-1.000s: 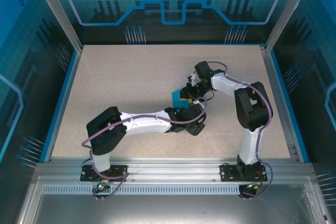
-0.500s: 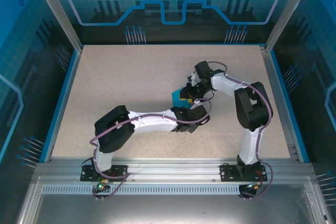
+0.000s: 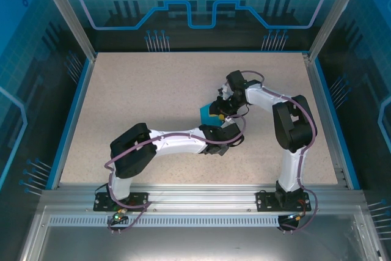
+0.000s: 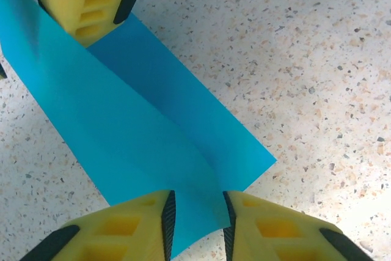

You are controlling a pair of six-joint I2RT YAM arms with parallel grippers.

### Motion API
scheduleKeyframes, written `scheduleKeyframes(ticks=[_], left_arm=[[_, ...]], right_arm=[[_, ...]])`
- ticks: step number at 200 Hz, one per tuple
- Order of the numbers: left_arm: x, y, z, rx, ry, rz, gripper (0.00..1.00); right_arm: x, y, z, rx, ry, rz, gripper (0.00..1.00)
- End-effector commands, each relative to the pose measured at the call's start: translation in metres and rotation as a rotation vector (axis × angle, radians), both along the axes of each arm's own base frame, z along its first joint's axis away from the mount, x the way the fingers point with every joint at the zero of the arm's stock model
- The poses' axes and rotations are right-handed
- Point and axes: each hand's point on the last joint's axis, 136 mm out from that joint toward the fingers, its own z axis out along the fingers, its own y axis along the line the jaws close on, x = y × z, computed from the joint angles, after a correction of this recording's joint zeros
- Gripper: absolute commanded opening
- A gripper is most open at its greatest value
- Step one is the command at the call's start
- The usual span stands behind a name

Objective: Fold a paper plane with a square sheet of paper (fold left side to right side)
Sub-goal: Fold the triangle a second time at the center of the table.

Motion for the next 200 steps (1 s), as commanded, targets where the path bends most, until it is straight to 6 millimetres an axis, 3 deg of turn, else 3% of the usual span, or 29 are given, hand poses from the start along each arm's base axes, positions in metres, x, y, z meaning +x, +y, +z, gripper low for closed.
scheduleKeyframes(ticks=[1,39,82,106,141,166,200], left_arm=[[0.0,-0.004,0.01,-0.005,-0.01,0.0,0.24],[0.0,-0.003,0.01,-0.015,-0.003,0.002,0.11],[-0.001,-0.003,0.01,-0.064,0.033,0.006,0.05],[-0.004,-0.006,0.009,-0.115,0.063,0.002,0.03],[-0.004,-0.004,0.009,-0.196,0.118,0.012,0.03],[-0.001,0.001,0.01,-0.25,0.154,0.034,0.03],[0.003,0.007,0.015,-0.33,0.199,0.052,0.03]], right_arm=[[0.002,-0.001,-0.001,-0.014,0.005,0.015,0.35],[0.007,0.002,0.008,0.006,-0.018,0.029,0.38],[0.024,-0.003,0.037,0.029,-0.088,0.02,0.54],[0.04,-0.015,0.057,0.044,-0.125,-0.011,0.59],[0.056,-0.051,0.083,0.037,-0.207,-0.085,0.68],[0.047,-0.078,0.091,0.031,-0.252,-0.107,0.69],[0.011,-0.096,0.072,0.043,-0.244,-0.105,0.58]])
